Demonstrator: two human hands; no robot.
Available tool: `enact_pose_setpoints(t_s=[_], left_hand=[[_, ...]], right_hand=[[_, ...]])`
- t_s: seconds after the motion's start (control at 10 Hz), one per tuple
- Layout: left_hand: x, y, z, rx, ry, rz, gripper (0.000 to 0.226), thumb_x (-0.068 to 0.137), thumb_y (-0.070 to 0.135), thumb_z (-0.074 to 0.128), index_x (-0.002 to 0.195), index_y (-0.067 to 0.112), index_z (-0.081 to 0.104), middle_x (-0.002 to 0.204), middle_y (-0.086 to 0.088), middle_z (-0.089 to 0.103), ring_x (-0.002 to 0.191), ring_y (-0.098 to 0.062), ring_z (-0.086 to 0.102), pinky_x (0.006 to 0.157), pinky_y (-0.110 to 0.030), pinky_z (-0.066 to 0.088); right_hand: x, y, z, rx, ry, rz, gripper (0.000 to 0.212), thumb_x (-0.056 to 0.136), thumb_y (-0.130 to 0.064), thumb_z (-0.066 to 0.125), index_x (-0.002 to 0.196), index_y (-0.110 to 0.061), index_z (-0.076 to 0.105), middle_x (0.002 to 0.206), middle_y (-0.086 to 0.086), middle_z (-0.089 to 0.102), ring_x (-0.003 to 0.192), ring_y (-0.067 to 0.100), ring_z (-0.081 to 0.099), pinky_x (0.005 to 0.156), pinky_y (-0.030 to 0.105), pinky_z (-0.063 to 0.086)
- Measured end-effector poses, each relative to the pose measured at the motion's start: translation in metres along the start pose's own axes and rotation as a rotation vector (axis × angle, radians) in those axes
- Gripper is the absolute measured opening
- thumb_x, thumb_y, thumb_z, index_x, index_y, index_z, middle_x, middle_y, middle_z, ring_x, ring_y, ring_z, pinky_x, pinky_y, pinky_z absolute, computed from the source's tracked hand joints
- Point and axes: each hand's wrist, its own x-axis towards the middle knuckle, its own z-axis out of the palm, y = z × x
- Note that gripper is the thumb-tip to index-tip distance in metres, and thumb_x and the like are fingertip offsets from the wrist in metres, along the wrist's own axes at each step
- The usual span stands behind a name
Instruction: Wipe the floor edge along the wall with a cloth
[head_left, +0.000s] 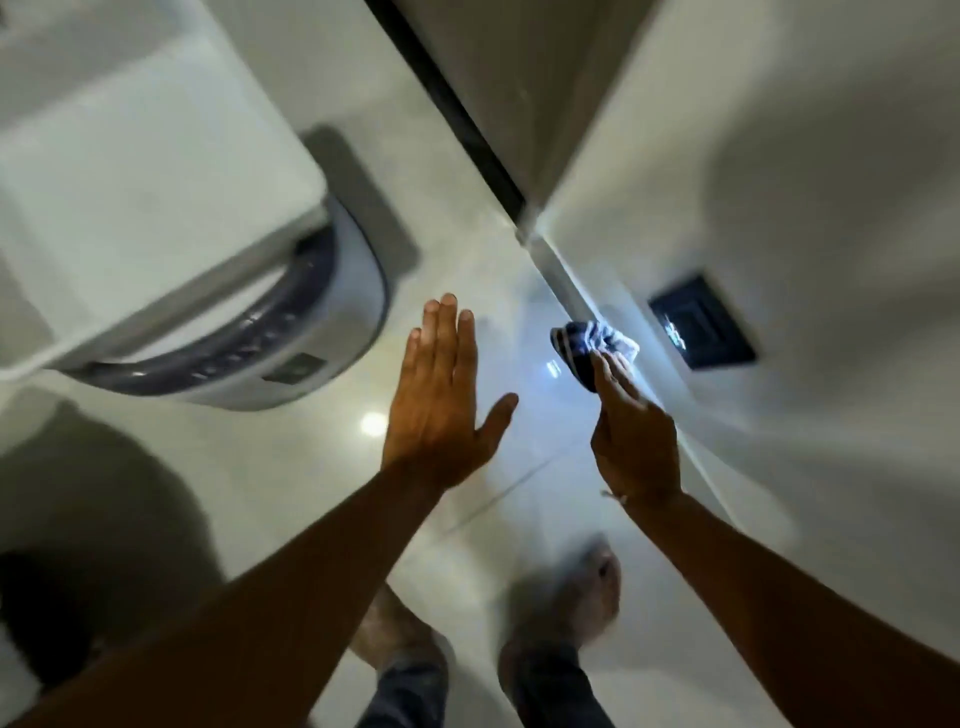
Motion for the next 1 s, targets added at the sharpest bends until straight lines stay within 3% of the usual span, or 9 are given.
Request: enact_pose_setpoints(t_s=[0.1,0.2,0.3,0.5,0.7,0.8,0.9,1.0], left_hand=[[-0.003,-0.007,-0.073,-0.061,0.123,-0.112,0.083,0.1,0.056,0.032,0.159,0.009,-0.002,0.169,-0.015,-0.006,0.156,-0.028,-0.011,0.127,-0.042,-0.001],[-0.007,-0.03,-0.136,-0.095,0.238,-0.17,0.078,0.102,0.052,0.033,0.159,0.011,0.0,0.169,-0.012,-0.004,0.157,-0.025,-0.008,0.127,-0.043,0.003],[-0.012,-0.071,-0.188,-0.084,0.323,-0.245,0.072,0.103,0.048,0.027,0.159,0.014,-0.003,0.168,-0.009,-0.007,0.156,-0.022,-0.01,0.127,-0.036,-0.006],[-0.013,-0.178,-0.233,0.082,0.234,-0.458,0.075,0.096,0.041,0.02,0.157,0.002,-0.001,0.167,-0.019,-0.008,0.155,-0.029,-0.011,0.128,-0.043,-0.002],[-0.013,-0.23,-0.222,0.216,0.079,-0.555,0.074,0.098,0.041,0.011,0.155,0.0,-0.013,0.165,-0.023,-0.017,0.154,-0.033,-0.016,0.128,-0.047,-0.001],[-0.015,-0.233,-0.219,0.236,0.057,-0.584,0.074,0.099,0.04,0.012,0.154,-0.001,-0.014,0.164,-0.024,-0.018,0.154,-0.034,-0.016,0.128,-0.048,0.001],[-0.021,-0.229,-0.221,0.227,0.053,-0.597,0.074,0.096,0.041,0.005,0.154,-0.001,-0.015,0.164,-0.023,-0.02,0.154,-0.034,-0.016,0.128,-0.047,0.0],[-0.031,-0.226,-0.228,0.209,0.073,-0.607,0.075,0.098,0.042,0.013,0.154,0.001,-0.015,0.165,-0.023,-0.017,0.154,-0.033,-0.016,0.128,-0.046,-0.002]], right_hand=[[0.026,-0.08,-0.033,0.065,0.084,-0.153,0.05,0.089,0.011,0.052,0.137,-0.004,0.048,0.136,0.018,0.057,0.125,0.034,0.055,0.1,0.042,0.049],[0.057,-0.16,-0.051,0.095,0.072,-0.3,0.05,0.09,0.009,0.054,0.138,-0.003,0.047,0.14,0.017,0.054,0.131,0.031,0.05,0.105,0.038,0.045],[0.086,-0.242,-0.054,0.175,0.021,-0.385,0.055,0.087,0.009,0.061,0.138,-0.005,0.047,0.142,0.014,0.053,0.132,0.03,0.048,0.106,0.039,0.044],[0.137,-0.352,0.004,0.14,-0.061,-0.486,0.051,0.084,0.007,0.065,0.133,-0.004,0.054,0.135,0.017,0.059,0.122,0.034,0.058,0.095,0.044,0.051],[0.159,-0.382,0.087,-0.087,-0.346,-0.599,0.054,0.093,0.006,0.041,0.145,-0.008,0.035,0.153,0.011,0.038,0.143,0.027,0.032,0.115,0.038,0.031],[0.157,-0.384,0.108,-0.201,-0.495,-0.625,0.055,0.093,-0.003,0.044,0.146,-0.007,0.03,0.156,0.01,0.033,0.146,0.025,0.023,0.118,0.041,0.028],[0.159,-0.389,0.106,-0.138,-0.618,-0.591,0.06,0.095,-0.016,0.045,0.149,-0.007,0.021,0.16,0.01,0.021,0.149,0.025,0.012,0.122,0.042,0.017],[0.161,-0.394,0.077,0.104,-0.718,-0.451,0.057,0.099,-0.011,0.04,0.151,-0.011,0.017,0.163,0.009,0.013,0.15,0.023,0.009,0.123,0.039,0.011]])
